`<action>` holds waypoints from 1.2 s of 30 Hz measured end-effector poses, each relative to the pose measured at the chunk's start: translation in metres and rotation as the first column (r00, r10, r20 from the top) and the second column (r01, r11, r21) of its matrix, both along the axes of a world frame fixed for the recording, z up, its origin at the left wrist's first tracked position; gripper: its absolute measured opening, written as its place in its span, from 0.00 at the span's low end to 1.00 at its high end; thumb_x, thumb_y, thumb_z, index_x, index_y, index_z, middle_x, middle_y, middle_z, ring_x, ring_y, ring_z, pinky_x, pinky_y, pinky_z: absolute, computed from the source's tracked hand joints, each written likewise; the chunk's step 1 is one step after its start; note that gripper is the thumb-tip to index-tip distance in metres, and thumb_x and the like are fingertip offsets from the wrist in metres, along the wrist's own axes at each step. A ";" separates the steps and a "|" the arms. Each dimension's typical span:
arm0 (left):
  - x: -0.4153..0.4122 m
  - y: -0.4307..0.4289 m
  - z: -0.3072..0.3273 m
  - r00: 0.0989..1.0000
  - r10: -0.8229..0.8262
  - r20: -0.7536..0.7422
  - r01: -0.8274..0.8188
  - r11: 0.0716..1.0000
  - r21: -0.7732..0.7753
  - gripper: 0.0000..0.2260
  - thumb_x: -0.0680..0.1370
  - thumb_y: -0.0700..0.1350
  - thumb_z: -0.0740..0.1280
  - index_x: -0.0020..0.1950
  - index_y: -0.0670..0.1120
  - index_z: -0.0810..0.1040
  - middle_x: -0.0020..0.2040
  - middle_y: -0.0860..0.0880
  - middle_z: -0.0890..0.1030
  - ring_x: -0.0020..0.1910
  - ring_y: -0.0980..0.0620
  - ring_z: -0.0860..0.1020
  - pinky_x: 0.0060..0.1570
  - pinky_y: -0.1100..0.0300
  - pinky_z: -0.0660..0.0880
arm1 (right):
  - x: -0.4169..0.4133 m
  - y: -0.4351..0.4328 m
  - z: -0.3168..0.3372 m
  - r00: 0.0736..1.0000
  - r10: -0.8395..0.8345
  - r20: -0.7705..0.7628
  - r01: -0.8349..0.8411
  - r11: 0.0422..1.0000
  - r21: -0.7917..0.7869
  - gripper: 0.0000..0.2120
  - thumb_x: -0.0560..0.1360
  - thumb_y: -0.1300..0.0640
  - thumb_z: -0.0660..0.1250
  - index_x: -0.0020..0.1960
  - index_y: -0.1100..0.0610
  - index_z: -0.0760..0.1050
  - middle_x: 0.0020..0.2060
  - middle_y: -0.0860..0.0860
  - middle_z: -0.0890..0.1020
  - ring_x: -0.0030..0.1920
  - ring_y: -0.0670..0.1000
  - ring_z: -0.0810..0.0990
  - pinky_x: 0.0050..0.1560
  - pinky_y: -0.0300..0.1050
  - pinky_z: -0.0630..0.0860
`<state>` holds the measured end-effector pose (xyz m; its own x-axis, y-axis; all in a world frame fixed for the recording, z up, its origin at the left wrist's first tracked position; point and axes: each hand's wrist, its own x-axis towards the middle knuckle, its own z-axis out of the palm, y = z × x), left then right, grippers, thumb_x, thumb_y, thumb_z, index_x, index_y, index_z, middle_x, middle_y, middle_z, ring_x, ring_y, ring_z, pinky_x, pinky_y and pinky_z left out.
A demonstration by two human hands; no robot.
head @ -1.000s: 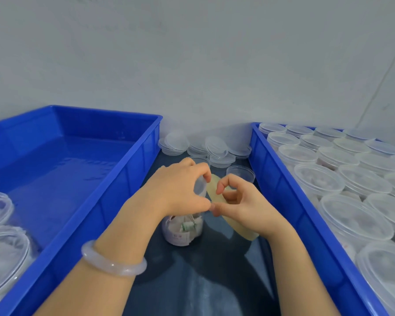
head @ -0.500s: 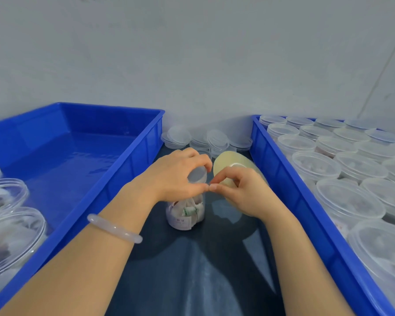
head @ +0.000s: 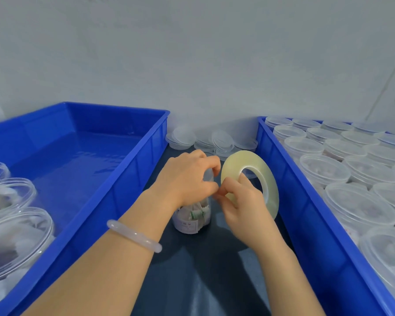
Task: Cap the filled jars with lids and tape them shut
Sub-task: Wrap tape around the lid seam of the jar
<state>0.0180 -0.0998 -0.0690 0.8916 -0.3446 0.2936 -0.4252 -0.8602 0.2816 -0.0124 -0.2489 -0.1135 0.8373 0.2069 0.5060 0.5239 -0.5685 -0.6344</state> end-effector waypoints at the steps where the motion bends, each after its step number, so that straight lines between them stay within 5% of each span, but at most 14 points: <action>1: 0.001 0.000 0.000 1.000 0.002 -0.014 -0.002 1.000 -0.004 0.07 0.72 0.50 0.65 0.48 0.57 0.72 0.50 0.54 0.73 0.50 0.50 0.71 0.46 0.53 0.67 | 0.000 0.000 0.001 1.000 0.000 0.005 0.000 1.000 0.012 0.14 0.76 0.63 0.67 0.37 0.50 0.68 0.40 0.44 0.68 0.41 0.39 0.70 0.41 0.28 0.65; 7: 0.020 0.002 0.007 0.982 0.180 -0.056 -0.182 0.983 -0.017 0.04 0.73 0.51 0.64 0.45 0.56 0.69 0.49 0.51 0.72 0.49 0.46 0.73 0.48 0.52 0.69 | -0.023 0.003 -0.004 0.986 0.116 0.117 -0.123 0.991 0.060 0.13 0.72 0.63 0.68 0.37 0.48 0.70 0.38 0.45 0.70 0.39 0.42 0.70 0.39 0.31 0.65; 9: 0.022 0.001 0.007 0.990 0.133 -0.045 -0.131 0.991 0.042 0.05 0.71 0.51 0.65 0.44 0.56 0.69 0.47 0.52 0.71 0.46 0.47 0.72 0.44 0.54 0.65 | -0.017 0.003 -0.006 0.997 0.073 -0.024 -0.072 0.997 0.023 0.15 0.75 0.60 0.67 0.35 0.44 0.68 0.40 0.47 0.72 0.38 0.44 0.71 0.38 0.35 0.64; 14: 0.017 0.004 0.004 0.992 0.124 -0.031 -0.124 0.992 0.001 0.06 0.71 0.51 0.65 0.44 0.57 0.69 0.47 0.53 0.71 0.44 0.50 0.71 0.41 0.56 0.63 | 0.011 0.000 -0.017 0.929 -0.066 -0.365 -0.031 0.966 -0.255 0.08 0.78 0.51 0.64 0.41 0.44 0.71 0.43 0.50 0.74 0.44 0.51 0.73 0.44 0.45 0.68; 18: 0.018 0.000 0.003 0.989 0.151 -0.013 -0.151 0.988 -0.017 0.06 0.71 0.50 0.66 0.40 0.56 0.68 0.44 0.55 0.70 0.43 0.50 0.71 0.41 0.57 0.62 | 0.021 0.009 -0.042 0.938 -0.249 -0.243 0.097 0.858 -0.505 0.09 0.80 0.49 0.59 0.57 0.47 0.76 0.51 0.52 0.72 0.57 0.60 0.69 0.52 0.49 0.62; 20: 0.019 -0.002 0.005 0.989 0.150 -0.012 -0.150 0.989 -0.003 0.07 0.71 0.50 0.66 0.37 0.56 0.68 0.43 0.55 0.70 0.44 0.50 0.72 0.40 0.57 0.62 | 0.025 0.013 -0.047 0.938 -0.291 -0.190 0.139 0.815 -0.562 0.14 0.81 0.49 0.56 0.66 0.44 0.71 0.56 0.54 0.72 0.59 0.60 0.67 0.52 0.50 0.61; 22: 0.019 -0.001 0.009 0.992 0.123 -0.039 -0.122 0.992 0.019 0.06 0.73 0.54 0.66 0.39 0.56 0.70 0.44 0.56 0.73 0.50 0.51 0.74 0.44 0.56 0.65 | 0.028 0.017 -0.049 0.939 -0.308 -0.156 0.134 0.741 -0.658 0.23 0.82 0.48 0.54 0.76 0.42 0.54 0.62 0.56 0.70 0.59 0.60 0.66 0.55 0.51 0.62; 25: 0.014 0.012 0.012 0.994 0.073 -0.080 -0.097 0.926 -0.366 0.10 0.71 0.66 0.61 0.46 0.62 0.73 0.53 0.62 0.78 0.57 0.59 0.74 0.60 0.57 0.68 | 0.031 0.013 -0.044 0.902 -0.376 -0.213 0.126 0.701 -0.702 0.32 0.80 0.43 0.54 0.78 0.48 0.43 0.72 0.60 0.62 0.68 0.62 0.61 0.65 0.55 0.60; 27: 0.009 0.025 0.004 0.982 0.187 0.011 -0.106 0.602 -0.792 0.09 0.72 0.62 0.58 0.45 0.62 0.75 0.47 0.66 0.77 0.49 0.67 0.73 0.56 0.64 0.69 | 0.033 0.009 -0.032 0.906 -0.350 -0.237 0.204 0.854 -0.479 0.29 0.80 0.46 0.56 0.77 0.53 0.52 0.74 0.58 0.60 0.74 0.56 0.57 0.71 0.49 0.56; 29: 0.010 0.031 -0.014 0.955 0.263 -0.133 -0.202 0.253 -0.946 0.15 0.77 0.62 0.56 0.54 0.57 0.76 0.51 0.64 0.77 0.54 0.65 0.74 0.60 0.59 0.69 | 0.035 0.015 -0.015 0.937 -0.207 -0.282 0.245 0.964 0.104 0.21 0.81 0.52 0.57 0.73 0.54 0.65 0.72 0.50 0.67 0.70 0.42 0.64 0.68 0.32 0.58; 30: 0.011 0.029 -0.023 0.945 0.221 -0.240 -0.280 0.171 -0.944 0.20 0.79 0.62 0.54 0.62 0.54 0.75 0.58 0.60 0.76 0.60 0.60 0.74 0.65 0.54 0.68 | 0.035 0.025 -0.006 0.949 -0.070 -0.306 0.193 0.898 0.395 0.19 0.81 0.51 0.57 0.71 0.53 0.68 0.70 0.47 0.70 0.67 0.37 0.68 0.65 0.29 0.60; 32: 0.013 0.019 -0.039 0.922 0.126 -0.366 -0.379 0.097 -0.920 0.24 0.81 0.62 0.52 0.65 0.48 0.75 0.64 0.51 0.77 0.63 0.51 0.75 0.66 0.50 0.69 | 0.037 0.050 0.005 0.936 0.160 -0.313 0.094 0.744 0.661 0.17 0.81 0.45 0.55 0.67 0.47 0.70 0.68 0.47 0.72 0.65 0.40 0.70 0.68 0.37 0.64; 34: 0.014 0.009 -0.044 0.934 0.116 -0.339 -0.342 0.005 -0.940 0.22 0.81 0.60 0.53 0.53 0.48 0.81 0.53 0.47 0.83 0.55 0.47 0.80 0.57 0.51 0.76 | 0.041 0.074 0.006 0.925 0.183 -0.333 0.104 0.721 0.685 0.24 0.77 0.37 0.53 0.66 0.47 0.70 0.66 0.46 0.73 0.64 0.43 0.71 0.67 0.42 0.66; 36: 0.017 0.008 -0.043 0.938 0.167 -0.305 -0.308 -0.005 -0.951 0.23 0.81 0.59 0.54 0.43 0.47 0.83 0.43 0.46 0.85 0.48 0.45 0.82 0.48 0.51 0.77 | 0.045 0.090 0.002 0.963 0.024 -0.268 0.166 0.729 0.664 0.27 0.75 0.36 0.53 0.64 0.54 0.72 0.59 0.47 0.78 0.58 0.40 0.75 0.60 0.36 0.70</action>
